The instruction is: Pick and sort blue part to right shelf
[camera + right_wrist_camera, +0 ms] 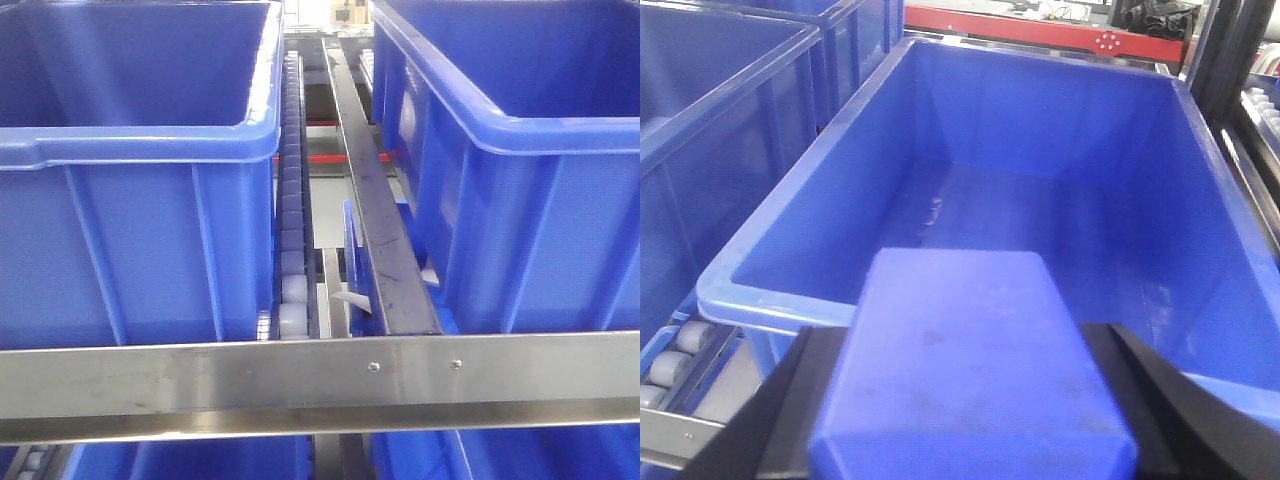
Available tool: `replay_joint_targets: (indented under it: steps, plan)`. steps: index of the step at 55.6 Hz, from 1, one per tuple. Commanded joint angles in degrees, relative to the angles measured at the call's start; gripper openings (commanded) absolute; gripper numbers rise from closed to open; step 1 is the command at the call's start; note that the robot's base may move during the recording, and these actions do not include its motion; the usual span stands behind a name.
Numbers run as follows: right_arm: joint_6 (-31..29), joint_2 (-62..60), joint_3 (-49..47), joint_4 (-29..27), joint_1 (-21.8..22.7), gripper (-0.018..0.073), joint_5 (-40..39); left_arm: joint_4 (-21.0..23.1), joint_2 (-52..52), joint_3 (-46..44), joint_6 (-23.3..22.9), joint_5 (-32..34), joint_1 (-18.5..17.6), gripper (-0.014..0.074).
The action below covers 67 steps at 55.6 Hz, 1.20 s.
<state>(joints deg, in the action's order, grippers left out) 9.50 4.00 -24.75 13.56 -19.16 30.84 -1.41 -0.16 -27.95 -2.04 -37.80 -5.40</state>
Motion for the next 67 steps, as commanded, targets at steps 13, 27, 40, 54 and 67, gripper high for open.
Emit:
replay_joint_targets:
  steps: [13, 27, 40, 54, 67]
  plan:
    - [-0.53, 1.10, -1.69, 1.00, 0.10, 0.0132, -5.27, 0.10, 0.98, -1.43, -0.27, 5.53, -0.07, 0.0316]
    - [-0.53, 1.10, -1.66, 1.00, 0.10, 0.0132, -5.49, 0.10, 0.98, -1.43, -0.27, 5.53, -0.07, 0.0316]
    - [-0.53, 1.10, -1.66, 1.00, 0.10, 0.0132, -5.42, 0.10, 0.98, -1.43, -0.27, 5.80, -0.07, 0.0316]
    - [-0.53, 1.10, -1.66, 1.00, 0.10, 0.0132, -5.42, 0.20, 1.12, -1.43, -0.27, 7.52, -0.07, 0.0316]
    - [-0.53, 1.10, -1.66, 1.00, 0.10, 0.0132, -5.52, 6.44, 14.56, -7.99, 6.52, 6.46, -0.07, 0.0316]
